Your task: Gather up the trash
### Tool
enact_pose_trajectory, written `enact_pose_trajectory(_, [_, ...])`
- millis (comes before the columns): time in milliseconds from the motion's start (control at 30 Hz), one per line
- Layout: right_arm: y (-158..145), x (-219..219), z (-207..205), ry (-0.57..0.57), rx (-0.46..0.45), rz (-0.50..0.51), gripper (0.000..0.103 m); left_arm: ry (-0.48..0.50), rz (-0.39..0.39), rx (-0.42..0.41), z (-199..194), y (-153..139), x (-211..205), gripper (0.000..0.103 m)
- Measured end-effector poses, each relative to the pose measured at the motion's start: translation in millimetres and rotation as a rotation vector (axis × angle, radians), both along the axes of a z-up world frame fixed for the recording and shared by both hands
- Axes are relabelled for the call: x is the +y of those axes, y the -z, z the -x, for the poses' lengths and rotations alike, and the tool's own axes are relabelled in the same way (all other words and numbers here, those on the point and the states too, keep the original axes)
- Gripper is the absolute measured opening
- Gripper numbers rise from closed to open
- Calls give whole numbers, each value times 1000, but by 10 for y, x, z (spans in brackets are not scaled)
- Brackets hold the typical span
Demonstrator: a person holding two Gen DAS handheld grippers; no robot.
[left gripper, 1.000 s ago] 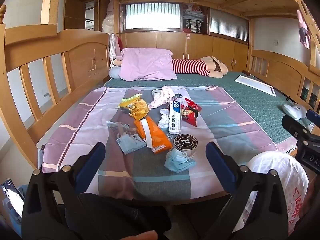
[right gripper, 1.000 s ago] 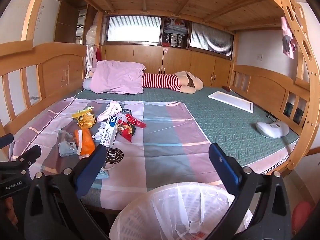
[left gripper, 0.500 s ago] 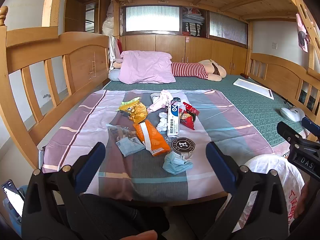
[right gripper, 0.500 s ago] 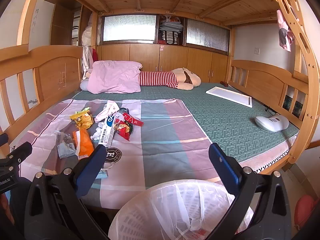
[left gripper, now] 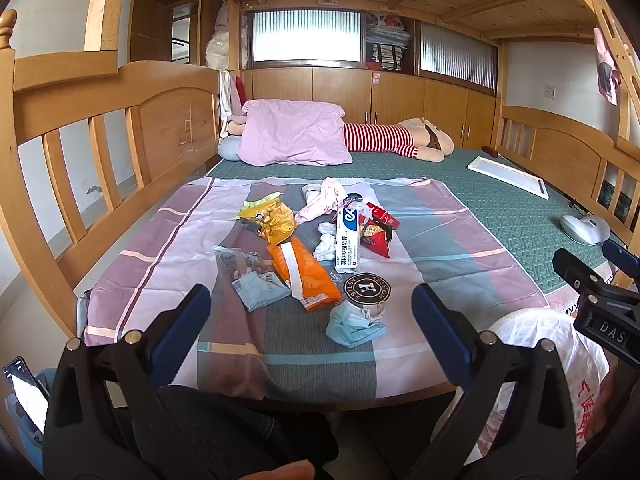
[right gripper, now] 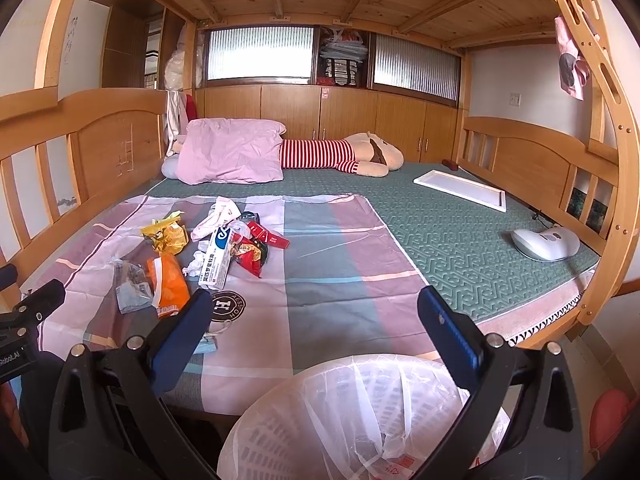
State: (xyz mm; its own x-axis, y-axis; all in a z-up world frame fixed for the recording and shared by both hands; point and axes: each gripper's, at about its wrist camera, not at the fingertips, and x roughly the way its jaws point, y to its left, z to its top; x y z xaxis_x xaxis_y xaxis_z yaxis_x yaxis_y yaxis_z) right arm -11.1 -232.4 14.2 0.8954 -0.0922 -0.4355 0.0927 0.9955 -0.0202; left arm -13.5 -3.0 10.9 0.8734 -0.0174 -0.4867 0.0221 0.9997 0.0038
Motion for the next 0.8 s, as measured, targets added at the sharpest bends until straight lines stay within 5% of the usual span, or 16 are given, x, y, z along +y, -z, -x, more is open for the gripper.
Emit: enact_pose_trajectory(800, [-1,16,6,-6,9,-16,100,-12,13,24,-4,69,18,100])
